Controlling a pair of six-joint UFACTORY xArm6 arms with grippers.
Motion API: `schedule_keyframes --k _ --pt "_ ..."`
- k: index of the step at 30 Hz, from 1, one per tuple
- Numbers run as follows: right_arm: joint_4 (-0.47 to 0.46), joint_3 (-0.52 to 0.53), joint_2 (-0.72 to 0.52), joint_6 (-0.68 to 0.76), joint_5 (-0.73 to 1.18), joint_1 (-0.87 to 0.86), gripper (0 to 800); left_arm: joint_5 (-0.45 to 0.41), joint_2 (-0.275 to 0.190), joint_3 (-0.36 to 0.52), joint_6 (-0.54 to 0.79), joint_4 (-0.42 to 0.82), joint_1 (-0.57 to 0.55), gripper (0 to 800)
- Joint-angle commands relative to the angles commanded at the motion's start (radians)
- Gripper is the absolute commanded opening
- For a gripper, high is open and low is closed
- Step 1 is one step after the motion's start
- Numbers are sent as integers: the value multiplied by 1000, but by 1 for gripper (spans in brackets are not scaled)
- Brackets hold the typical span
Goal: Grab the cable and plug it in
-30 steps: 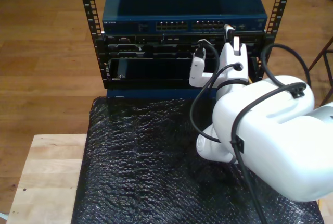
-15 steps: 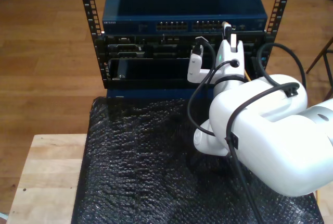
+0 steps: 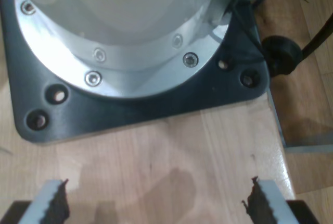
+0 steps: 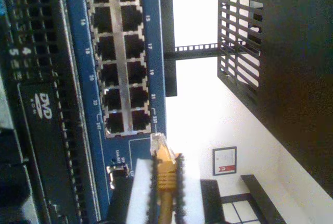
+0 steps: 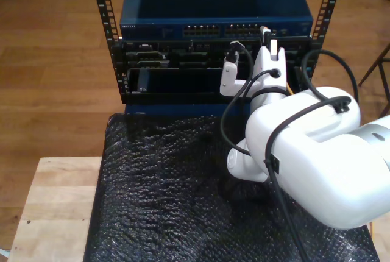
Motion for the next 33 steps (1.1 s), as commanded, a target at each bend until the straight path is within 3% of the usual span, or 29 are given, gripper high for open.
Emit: schedule_keyframes --k 33 --pt "-6 -38 23 -5 32 0 0 0 0 0 2 0 0 800"
